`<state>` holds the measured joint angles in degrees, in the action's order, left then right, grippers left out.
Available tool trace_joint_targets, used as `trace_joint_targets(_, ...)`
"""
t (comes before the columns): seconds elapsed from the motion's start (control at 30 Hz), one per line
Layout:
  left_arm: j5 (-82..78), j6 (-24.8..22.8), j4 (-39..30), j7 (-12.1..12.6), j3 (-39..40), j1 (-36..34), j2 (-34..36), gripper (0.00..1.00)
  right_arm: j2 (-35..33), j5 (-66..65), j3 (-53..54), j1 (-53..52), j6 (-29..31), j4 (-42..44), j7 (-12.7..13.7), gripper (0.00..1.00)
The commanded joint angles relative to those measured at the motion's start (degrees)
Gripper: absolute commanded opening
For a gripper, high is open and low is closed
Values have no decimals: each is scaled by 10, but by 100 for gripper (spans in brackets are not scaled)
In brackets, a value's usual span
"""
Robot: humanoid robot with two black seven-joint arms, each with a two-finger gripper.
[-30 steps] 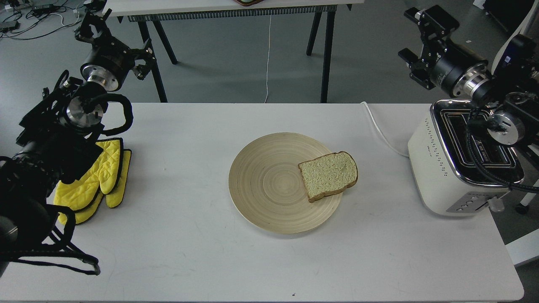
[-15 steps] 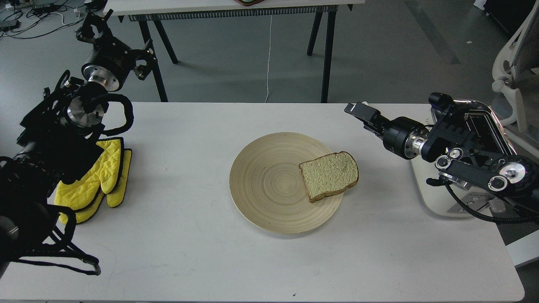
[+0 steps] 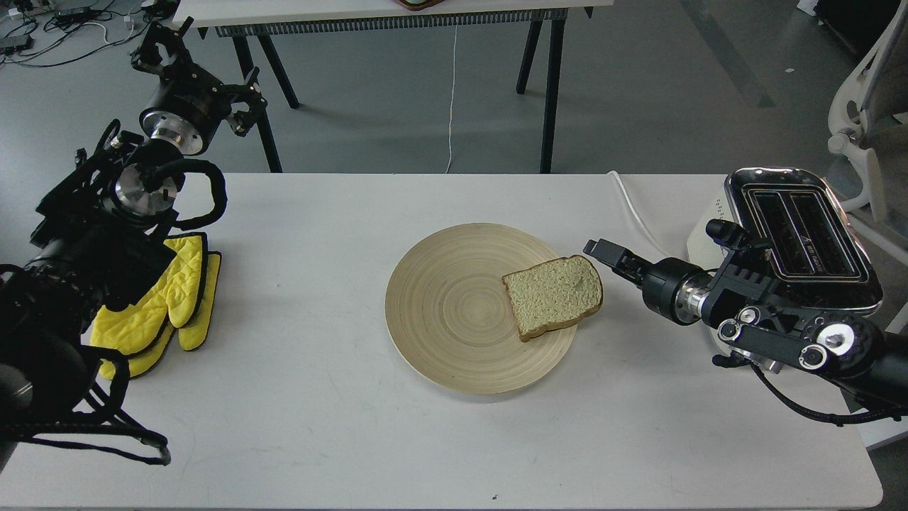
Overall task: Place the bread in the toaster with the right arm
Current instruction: 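Close the right gripper on the edge of the bread slice, then lift the bread off the plate and carry it above the toaster slot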
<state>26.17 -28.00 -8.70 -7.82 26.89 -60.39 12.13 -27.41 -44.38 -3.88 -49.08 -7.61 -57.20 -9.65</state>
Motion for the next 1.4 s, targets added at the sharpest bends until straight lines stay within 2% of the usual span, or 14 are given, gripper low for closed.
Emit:
trace_joint_targets(0.0, 0, 0, 0, 0, 0, -1, 0, 100, 6, -1, -3, 16, -23, 0, 0, 77)
trace_joint_targets(0.13, 0, 0, 0, 0, 0, -1, 0, 100, 18, -1, -4, 19, -28, 0, -2, 72)
trace_joint_targets(0.23, -1, 0, 0, 0, 0, -1, 0, 100, 20, -5, -7, 20, -28, -1, 0, 63)
trace_joint_targets(0.53, -1, 0, 0, -1, 0, 0, 0, 100, 20, -2, -8, 20, -25, -6, 9, 17)
trace_joint_targets(0.6, 0, 0, 0, -1, 0, 0, 0, 100, 20, -3, -8, 17, -25, -8, 9, 10)
trace_joint_targets(0.87, -1, 0, 0, -1, -1, 0, -1, 100, -13, -5, 2, -10, -25, -52, -3, 7)
trace_joint_targets(1.1, -1, 0, 0, -1, -1, 0, -1, 100, -169, -16, -1, -110, -25, -186, 5, 7)
trace_joint_targets(1.37, -1, 0, 0, -1, -1, 0, -1, 100, -351, -142, -3, -183, -18, -248, 32, 7)
